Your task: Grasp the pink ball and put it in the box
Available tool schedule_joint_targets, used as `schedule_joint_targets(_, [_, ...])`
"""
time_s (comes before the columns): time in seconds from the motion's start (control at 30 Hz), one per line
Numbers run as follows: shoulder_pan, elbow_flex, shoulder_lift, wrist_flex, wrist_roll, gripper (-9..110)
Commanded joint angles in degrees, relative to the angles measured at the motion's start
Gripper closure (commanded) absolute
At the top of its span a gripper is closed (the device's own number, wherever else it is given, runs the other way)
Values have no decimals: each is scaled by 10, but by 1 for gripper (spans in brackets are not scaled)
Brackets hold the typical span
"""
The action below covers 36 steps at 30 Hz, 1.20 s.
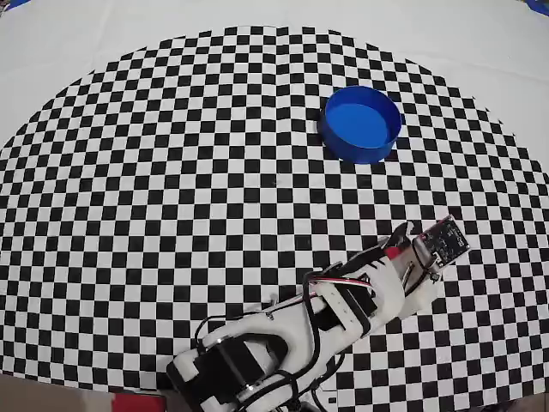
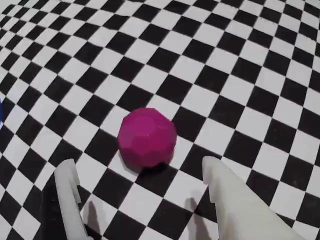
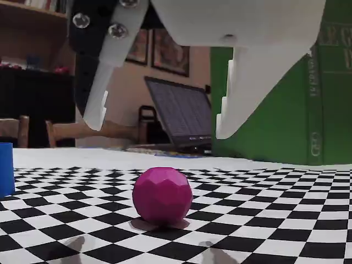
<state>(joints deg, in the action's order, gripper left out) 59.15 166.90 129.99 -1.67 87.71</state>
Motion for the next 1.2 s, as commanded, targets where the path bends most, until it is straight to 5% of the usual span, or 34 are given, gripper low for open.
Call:
schedule_joint_targets(0.0, [2,-27,-11,-21,7,73])
schedule_joint_targets(1.17, [20,-119,-160,-43,12,73])
